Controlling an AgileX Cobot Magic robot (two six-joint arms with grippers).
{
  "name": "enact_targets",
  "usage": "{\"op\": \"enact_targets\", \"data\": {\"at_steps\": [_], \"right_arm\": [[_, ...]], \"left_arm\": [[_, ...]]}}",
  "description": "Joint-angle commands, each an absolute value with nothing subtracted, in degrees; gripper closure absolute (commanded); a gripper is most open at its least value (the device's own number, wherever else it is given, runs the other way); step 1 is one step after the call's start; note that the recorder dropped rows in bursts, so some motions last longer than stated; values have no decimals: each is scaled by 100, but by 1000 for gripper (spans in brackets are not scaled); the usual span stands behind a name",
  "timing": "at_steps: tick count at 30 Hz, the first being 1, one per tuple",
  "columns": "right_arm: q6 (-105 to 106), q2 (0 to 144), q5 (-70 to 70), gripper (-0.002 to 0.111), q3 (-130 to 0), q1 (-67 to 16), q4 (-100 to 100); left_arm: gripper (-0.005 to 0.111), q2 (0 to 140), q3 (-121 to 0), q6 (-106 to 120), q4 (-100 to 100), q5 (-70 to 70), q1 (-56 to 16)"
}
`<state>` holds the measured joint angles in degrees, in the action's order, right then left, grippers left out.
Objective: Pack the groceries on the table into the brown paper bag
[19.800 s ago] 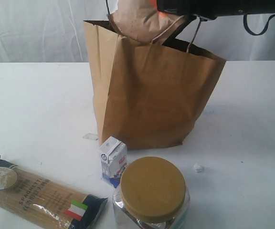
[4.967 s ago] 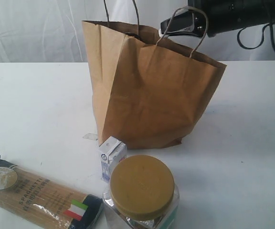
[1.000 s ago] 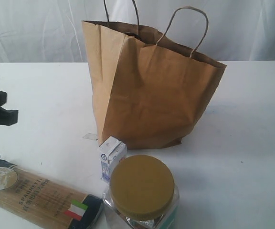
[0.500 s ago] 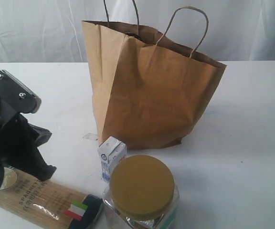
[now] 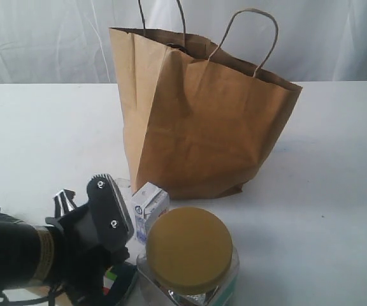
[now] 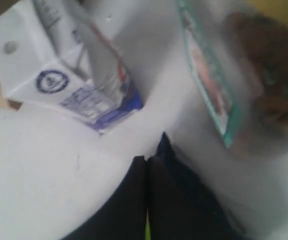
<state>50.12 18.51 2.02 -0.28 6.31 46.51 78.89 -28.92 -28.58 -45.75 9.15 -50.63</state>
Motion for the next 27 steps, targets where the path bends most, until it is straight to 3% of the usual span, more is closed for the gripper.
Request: {"op": "enact_targets", "data": {"at_steps": [1,8,15,22,27], "right_arm": [[5059,1880,271,108,0,622,4661],[5059,1880,271,108,0,622,4661],[5059,1880,271,108,0,622,4661],[5059,1880,271,108,0,622,4661],[5059,1880,271,108,0,622,4661]], "left_arm": [[107,8330,-2867,-2865,-4607,2144,-5103],[107,9175,-3275,-2850,-4591,2581,-5103],[107,9920,-4490,-3288,-4591,3254,-5103],[107,9758,-4871,-3153,-4605,2238,-5058],[107,9169,-4871,-2970,-4605,690,-5058]]}}
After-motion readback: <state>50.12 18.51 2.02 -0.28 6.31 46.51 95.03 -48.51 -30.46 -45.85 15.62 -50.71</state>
